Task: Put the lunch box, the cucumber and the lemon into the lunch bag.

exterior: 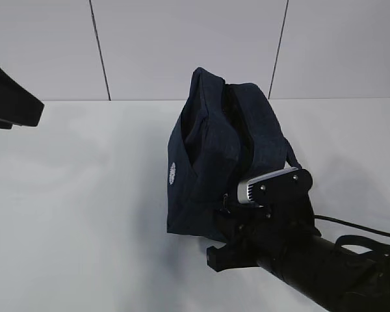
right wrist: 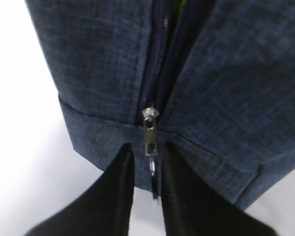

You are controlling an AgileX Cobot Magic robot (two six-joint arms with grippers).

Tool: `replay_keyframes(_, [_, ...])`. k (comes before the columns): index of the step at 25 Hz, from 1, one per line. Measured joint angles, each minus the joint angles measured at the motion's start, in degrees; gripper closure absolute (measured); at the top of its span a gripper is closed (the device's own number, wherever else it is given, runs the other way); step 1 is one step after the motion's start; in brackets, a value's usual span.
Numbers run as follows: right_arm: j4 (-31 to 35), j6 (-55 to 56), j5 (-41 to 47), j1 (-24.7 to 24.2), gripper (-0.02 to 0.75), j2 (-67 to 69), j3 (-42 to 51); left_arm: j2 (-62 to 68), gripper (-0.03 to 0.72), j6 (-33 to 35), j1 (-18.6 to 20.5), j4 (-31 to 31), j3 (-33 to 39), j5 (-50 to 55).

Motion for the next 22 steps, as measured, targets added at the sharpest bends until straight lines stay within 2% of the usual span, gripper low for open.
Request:
replay_keyframes(6, [0.97, 0.29, 1.54, 0.0, 0.73, 0.09, 0.0, 0.0, 0.35, 0.04, 0.0, -0.04, 0.0, 0.1])
replay_keyframes(14, [1.28, 0.29, 2.45, 0.0, 0.73, 0.36, -0.13, 0.0, 0.35, 0.04, 0.0, -0.04, 0.0, 0.22])
replay_keyframes(22, [-0.65, 0.29, 9.13, 0.0, 0.73, -0.77, -0.12, 0.0, 0.35, 0.04, 0.0, -0.04, 0.0, 0.22])
